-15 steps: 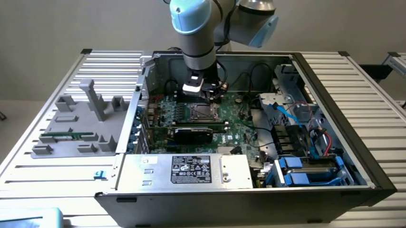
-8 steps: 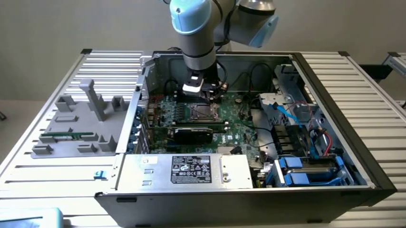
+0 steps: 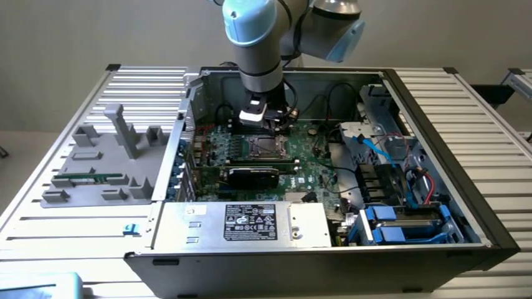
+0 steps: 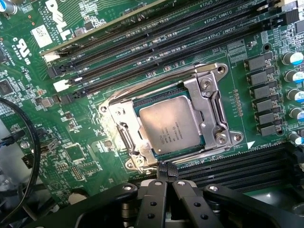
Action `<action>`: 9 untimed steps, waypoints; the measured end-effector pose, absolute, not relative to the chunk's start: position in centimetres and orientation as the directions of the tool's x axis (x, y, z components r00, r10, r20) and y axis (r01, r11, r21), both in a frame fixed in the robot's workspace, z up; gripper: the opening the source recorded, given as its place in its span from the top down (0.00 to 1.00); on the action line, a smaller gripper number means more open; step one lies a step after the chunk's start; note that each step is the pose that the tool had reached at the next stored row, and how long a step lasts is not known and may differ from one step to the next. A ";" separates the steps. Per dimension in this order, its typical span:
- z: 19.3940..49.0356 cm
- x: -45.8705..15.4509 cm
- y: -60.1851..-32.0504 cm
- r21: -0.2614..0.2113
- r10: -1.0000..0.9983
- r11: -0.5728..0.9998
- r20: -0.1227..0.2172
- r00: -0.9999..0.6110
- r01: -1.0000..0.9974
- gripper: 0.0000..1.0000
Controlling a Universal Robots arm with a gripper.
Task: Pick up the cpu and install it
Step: 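Install the first cpu locking lever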
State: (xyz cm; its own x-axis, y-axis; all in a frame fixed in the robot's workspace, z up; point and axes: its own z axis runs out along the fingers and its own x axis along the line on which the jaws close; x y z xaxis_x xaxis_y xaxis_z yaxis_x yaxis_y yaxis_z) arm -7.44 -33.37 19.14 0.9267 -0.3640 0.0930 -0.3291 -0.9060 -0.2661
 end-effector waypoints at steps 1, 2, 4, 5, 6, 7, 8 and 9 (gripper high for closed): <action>19.1 -7.4 -33.4 -0.266 -0.364 -0.906 0.093 0.927 -0.329 0.89; 19.1 -7.4 -33.4 -0.267 -0.364 -0.906 0.093 0.927 -0.329 0.89; 19.1 -7.4 -33.4 -0.267 -0.364 -0.906 0.092 0.927 -0.329 0.89; 19.0 -7.4 -33.4 -0.268 -0.364 -0.905 0.092 0.927 -0.329 0.89; 19.0 -7.4 -33.4 -0.268 -0.364 -0.905 0.092 0.927 -0.329 0.89; 19.0 -7.4 -33.3 -0.269 -0.364 -0.905 0.092 0.927 -0.329 0.89; 19.0 -7.4 -33.3 -0.269 -0.364 -0.905 0.092 0.927 -0.329 0.89; 19.0 -7.4 -33.3 -0.269 -0.364 -0.905 0.092 0.927 -0.329 0.89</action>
